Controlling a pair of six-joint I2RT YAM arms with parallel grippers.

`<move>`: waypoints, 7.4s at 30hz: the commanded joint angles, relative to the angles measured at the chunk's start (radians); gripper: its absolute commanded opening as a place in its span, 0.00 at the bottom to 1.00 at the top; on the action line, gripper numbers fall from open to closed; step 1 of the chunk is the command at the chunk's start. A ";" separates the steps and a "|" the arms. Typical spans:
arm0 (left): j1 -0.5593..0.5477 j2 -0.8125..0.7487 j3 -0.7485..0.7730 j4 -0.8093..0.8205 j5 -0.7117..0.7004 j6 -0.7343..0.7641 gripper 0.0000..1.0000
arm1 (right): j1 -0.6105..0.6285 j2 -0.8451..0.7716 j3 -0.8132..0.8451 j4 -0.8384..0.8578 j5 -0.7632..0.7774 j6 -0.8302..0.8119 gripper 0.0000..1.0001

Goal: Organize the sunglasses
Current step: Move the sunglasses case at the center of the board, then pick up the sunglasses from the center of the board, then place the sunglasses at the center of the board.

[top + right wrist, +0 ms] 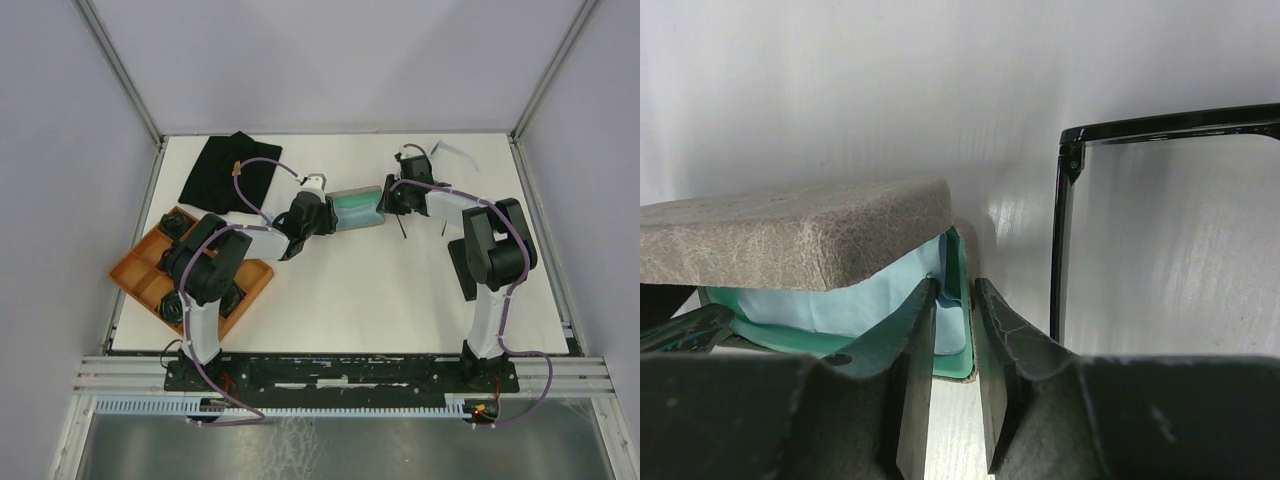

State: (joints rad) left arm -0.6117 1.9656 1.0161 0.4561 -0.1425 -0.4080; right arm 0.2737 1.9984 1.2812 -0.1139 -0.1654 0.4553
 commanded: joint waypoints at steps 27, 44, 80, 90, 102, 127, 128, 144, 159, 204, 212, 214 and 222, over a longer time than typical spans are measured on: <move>0.000 -0.100 -0.160 0.102 0.074 -0.057 0.46 | 0.034 -0.128 -0.146 0.111 -0.131 0.065 0.35; -0.039 -0.318 -0.354 0.071 0.014 -0.084 0.53 | 0.075 -0.303 -0.279 0.074 -0.013 0.026 0.47; -0.039 -0.826 -0.407 -0.358 -0.211 -0.114 0.60 | 0.009 0.045 0.270 -0.326 0.243 -0.262 0.40; -0.039 -0.844 -0.404 -0.368 -0.221 -0.112 0.59 | 0.004 0.082 0.297 -0.331 0.223 -0.273 0.26; -0.039 -0.878 -0.397 -0.381 -0.220 -0.115 0.58 | 0.002 -0.123 0.180 -0.285 0.246 -0.322 0.00; -0.039 -1.029 -0.390 -0.482 -0.241 -0.124 0.58 | 0.606 -0.842 -0.258 -0.497 0.049 -0.500 0.00; -0.039 -1.039 -0.396 -0.487 -0.245 -0.126 0.58 | 0.635 -0.840 -0.270 -0.493 0.043 -0.512 0.00; -0.039 -1.146 -0.424 -0.570 -0.303 -0.136 0.59 | 0.797 -0.527 -0.289 -0.379 0.001 -0.735 0.00; -0.038 -1.130 -0.446 -0.564 -0.298 -0.146 0.59 | 0.824 -0.415 -0.311 -0.339 0.039 -0.709 0.05; -0.039 -1.154 -0.421 -0.564 -0.279 -0.146 0.59 | 0.825 -0.513 -0.256 -0.416 0.678 0.060 0.57; -0.039 -1.143 -0.410 -0.556 -0.257 -0.140 0.59 | 0.629 -0.567 -0.290 -0.382 0.344 -0.428 0.62; -0.039 -1.133 -0.401 -0.560 -0.242 -0.138 0.59 | 0.600 -0.514 -0.240 -0.431 0.278 -0.514 0.61; -0.039 -1.108 -0.384 -0.560 -0.184 -0.130 0.59 | 0.518 -0.345 -0.128 -0.477 0.173 -0.707 0.48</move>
State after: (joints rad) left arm -0.6502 0.8513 0.5858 -0.1326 -0.3603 -0.5304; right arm 0.8291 1.6230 1.0840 -0.5823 0.1036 -0.1139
